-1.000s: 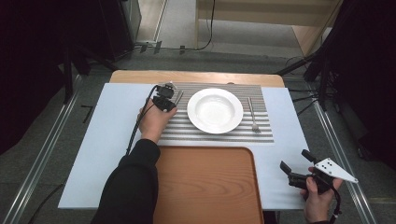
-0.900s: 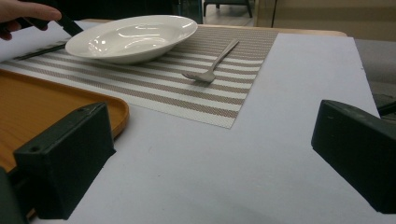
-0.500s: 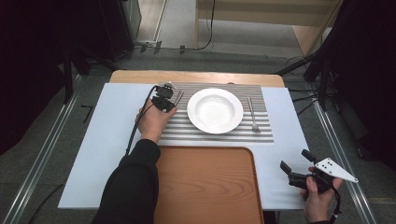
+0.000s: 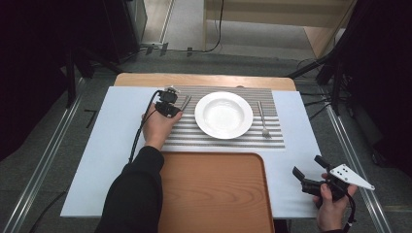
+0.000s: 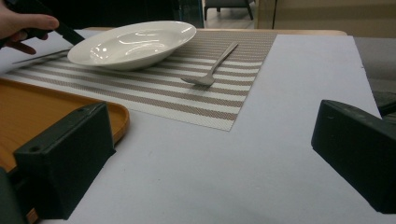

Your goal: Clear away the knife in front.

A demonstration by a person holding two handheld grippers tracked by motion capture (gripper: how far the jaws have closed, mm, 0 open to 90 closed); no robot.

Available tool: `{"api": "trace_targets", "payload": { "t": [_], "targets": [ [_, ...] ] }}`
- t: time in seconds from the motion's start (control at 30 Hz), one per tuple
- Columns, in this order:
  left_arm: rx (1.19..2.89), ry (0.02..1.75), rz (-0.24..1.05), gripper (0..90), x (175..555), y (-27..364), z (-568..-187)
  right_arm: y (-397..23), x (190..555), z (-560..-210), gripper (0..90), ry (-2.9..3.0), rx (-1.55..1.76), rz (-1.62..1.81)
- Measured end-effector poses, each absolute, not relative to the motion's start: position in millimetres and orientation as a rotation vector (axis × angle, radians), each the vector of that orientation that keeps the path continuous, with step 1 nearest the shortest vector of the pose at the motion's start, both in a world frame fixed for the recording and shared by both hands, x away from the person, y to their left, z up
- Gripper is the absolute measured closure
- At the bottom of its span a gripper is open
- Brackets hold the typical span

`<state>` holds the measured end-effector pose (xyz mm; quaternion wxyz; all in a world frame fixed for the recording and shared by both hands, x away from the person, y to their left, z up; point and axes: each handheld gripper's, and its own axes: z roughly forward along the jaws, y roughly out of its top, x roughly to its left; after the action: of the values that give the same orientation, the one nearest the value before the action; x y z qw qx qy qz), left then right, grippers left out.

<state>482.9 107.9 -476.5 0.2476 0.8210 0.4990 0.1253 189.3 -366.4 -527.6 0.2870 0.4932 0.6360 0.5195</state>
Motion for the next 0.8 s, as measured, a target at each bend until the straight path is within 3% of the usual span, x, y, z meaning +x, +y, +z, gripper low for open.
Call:
{"api": "trace_targets", "payload": {
  "t": [0.8],
  "targets": [
    [2.217,1.285,0.346,80.0,445,134,-459,-365,190,-527,0.0,1.710,1.317,1.375]
  ]
}}
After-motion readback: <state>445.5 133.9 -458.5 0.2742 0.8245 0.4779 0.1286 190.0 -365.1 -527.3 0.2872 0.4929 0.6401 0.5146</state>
